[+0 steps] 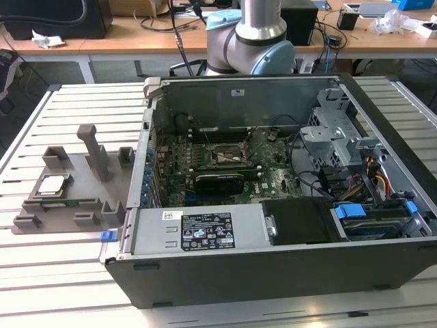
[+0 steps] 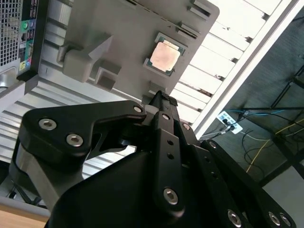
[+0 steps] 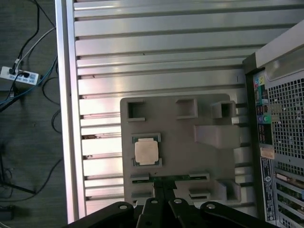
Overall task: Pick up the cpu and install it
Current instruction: 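Reach for the cpu, then pick up the cpu and move it towards the insertion slot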
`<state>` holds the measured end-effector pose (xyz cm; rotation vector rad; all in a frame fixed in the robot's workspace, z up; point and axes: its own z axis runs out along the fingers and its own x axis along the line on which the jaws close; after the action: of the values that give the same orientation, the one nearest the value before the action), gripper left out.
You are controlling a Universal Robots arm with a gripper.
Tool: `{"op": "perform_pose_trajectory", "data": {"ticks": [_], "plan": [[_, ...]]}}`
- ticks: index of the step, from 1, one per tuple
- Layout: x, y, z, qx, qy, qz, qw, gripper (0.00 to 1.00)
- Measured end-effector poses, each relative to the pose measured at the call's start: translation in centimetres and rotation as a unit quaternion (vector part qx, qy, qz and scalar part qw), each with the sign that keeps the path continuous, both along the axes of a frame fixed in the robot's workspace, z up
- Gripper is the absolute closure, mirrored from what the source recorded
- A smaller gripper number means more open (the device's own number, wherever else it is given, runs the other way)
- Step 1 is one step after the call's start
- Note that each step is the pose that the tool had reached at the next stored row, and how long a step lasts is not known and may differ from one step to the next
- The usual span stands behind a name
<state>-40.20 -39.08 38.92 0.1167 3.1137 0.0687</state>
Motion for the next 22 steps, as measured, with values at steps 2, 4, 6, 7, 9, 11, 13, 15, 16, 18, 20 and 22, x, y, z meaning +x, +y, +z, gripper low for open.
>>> {"op": "perform_pose_trajectory", "data": {"ticks": [2,4,6,7,9,11,13,15,16,18,20,22], "plan": [[-0.5,0.00,-0.01,0.0000,0.0000,0.000,1.0000,0.89],[-0.8,0.01,-0.02,0.0000,-0.0001,0.000,1.0000,0.89],[-1.2,0.01,-0.02,0.0000,0.0000,0.000,1.0000,0.89],[-1.4,0.01,-0.03,0.0000,0.0000,0.000,1.0000,0.89],[-1.6,0.02,-0.03,0.0000,0.0000,0.000,1.0000,0.89],[-1.7,0.03,-0.03,0.0000,0.0000,0.000,1.0000,0.89],[-1.7,0.03,-0.04,0.0000,0.0000,0.000,1.0000,0.89],[-1.7,0.04,-0.03,0.0000,0.0000,0.000,1.0000,0.89],[-1.7,0.04,-0.03,0.0000,0.0000,0.000,1.0000,0.89],[-1.7,0.04,-0.03,0.0000,0.0000,0.000,1.0000,0.89],[-1.7,0.05,-0.04,0.0001,0.0000,0.000,1.0000,0.89],[-1.7,0.06,-0.03,0.0000,0.0000,0.000,1.0000,0.89]]}}
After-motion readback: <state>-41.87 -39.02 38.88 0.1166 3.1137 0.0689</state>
